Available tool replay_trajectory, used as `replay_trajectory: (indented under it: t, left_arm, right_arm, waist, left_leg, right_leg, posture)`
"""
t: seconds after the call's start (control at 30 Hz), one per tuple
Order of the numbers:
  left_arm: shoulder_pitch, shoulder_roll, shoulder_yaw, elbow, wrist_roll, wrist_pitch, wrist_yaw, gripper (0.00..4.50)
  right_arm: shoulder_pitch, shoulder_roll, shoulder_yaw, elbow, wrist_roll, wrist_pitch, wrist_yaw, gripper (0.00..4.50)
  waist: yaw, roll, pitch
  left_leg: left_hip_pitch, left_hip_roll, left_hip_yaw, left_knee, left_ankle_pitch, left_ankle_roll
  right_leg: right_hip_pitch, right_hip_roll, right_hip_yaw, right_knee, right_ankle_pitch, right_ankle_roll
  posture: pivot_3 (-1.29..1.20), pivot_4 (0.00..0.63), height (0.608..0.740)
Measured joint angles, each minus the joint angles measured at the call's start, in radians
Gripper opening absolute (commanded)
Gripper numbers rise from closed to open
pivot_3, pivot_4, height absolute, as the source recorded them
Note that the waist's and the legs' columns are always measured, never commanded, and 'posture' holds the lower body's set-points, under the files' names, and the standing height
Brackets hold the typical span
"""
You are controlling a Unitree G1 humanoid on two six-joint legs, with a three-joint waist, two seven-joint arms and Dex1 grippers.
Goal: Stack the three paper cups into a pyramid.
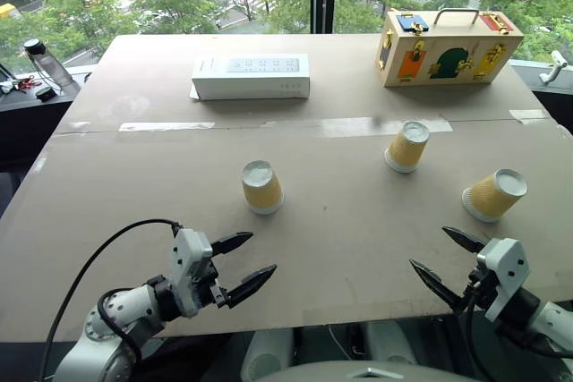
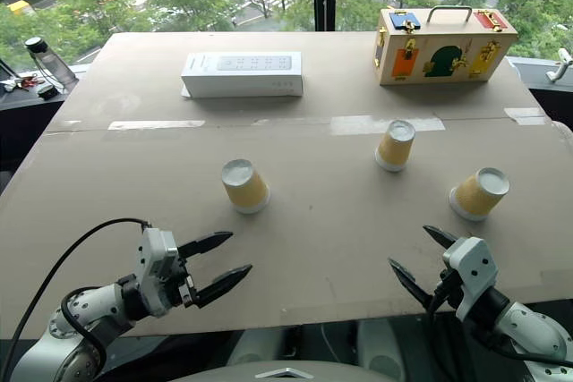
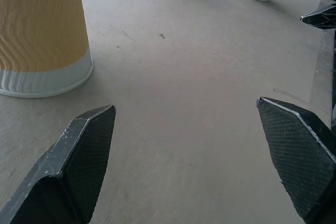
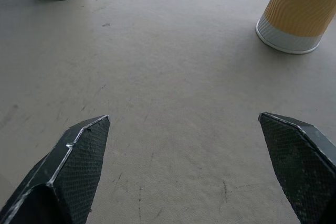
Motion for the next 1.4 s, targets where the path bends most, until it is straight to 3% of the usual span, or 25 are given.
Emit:
replay_trajectory:
  t: [0.27, 0.53, 0.8, 1.13, 1.27, 1.4]
  left_arm:
    - [-0.061, -0.060, 0.115, 0.071, -0.056, -0.007, 0.045, 4.42]
    - [-0.169, -0.029, 0.178, 0.141, -0.077, 0.021, 0.071, 4.42]
    - [-0.413, 0.062, 0.106, 0.228, -0.048, 0.086, 0.034, 4.42]
    - [-0.624, 0.073, -0.021, 0.398, 0.028, 0.051, -0.093, 4.42]
    - [-0.654, 0.067, -0.053, 0.420, 0.031, 0.040, -0.135, 3.23]
    - [-0.675, 0.066, -0.062, 0.450, 0.033, 0.031, -0.174, 3.23]
  right_arm:
    - [-0.190, -0.040, 0.058, -0.111, 0.128, 0.039, 0.060, 4.50]
    - [-0.232, -0.110, 0.107, -0.139, 0.154, 0.048, 0.136, 4.50]
    - [-0.179, -0.127, 0.103, -0.146, 0.160, 0.012, 0.187, 4.50]
    - [-0.122, -0.092, 0.092, -0.166, 0.129, -0.023, 0.138, 4.50]
    - [-0.097, -0.074, 0.093, -0.184, 0.107, -0.025, 0.110, 4.50]
    - [-0.085, -0.061, 0.094, -0.197, 0.082, -0.029, 0.087, 4.50]
  waist:
    - [0.000, 0.000, 0.000]
    - [0.005, -0.002, -0.001]
    - [0.001, -0.003, -0.002]
    - [0.003, -0.003, -0.002]
    - [0.005, -0.003, -0.002]
    - [0.002, -0.003, -0.003]
  left_leg:
    - [0.001, 0.001, -0.001, 0.000, 0.000, 0.000]
    - [-0.001, 0.000, -0.001, 0.001, 0.000, 0.000]
    - [0.001, 0.000, -0.001, 0.001, 0.000, 0.000]
    - [0.001, 0.000, -0.001, 0.001, 0.000, 0.000]
    - [0.001, 0.000, -0.001, 0.002, 0.000, 0.000]
    - [0.002, 0.000, -0.001, 0.002, 0.000, 0.000]
  right_leg:
    - [0.000, 0.001, -0.003, 0.000, 0.001, -0.001]
    - [0.001, 0.001, -0.006, -0.002, 0.003, -0.004]
    - [0.003, 0.004, -0.009, 0.000, 0.003, -0.004]
    - [0.003, 0.004, -0.008, 0.000, 0.003, -0.005]
    - [0.003, 0.002, -0.009, 0.000, 0.003, -0.005]
    - [0.004, 0.002, -0.008, 0.001, 0.003, -0.004]
  posture:
    - [0.00, 0.150, 0.740]
    - [0.00, 0.150, 0.740]
    - [0.00, 0.150, 0.740]
    - [0.00, 0.150, 0.740]
    - [0.00, 0.150, 0.740]
    - [0.00, 0.150, 0.740]
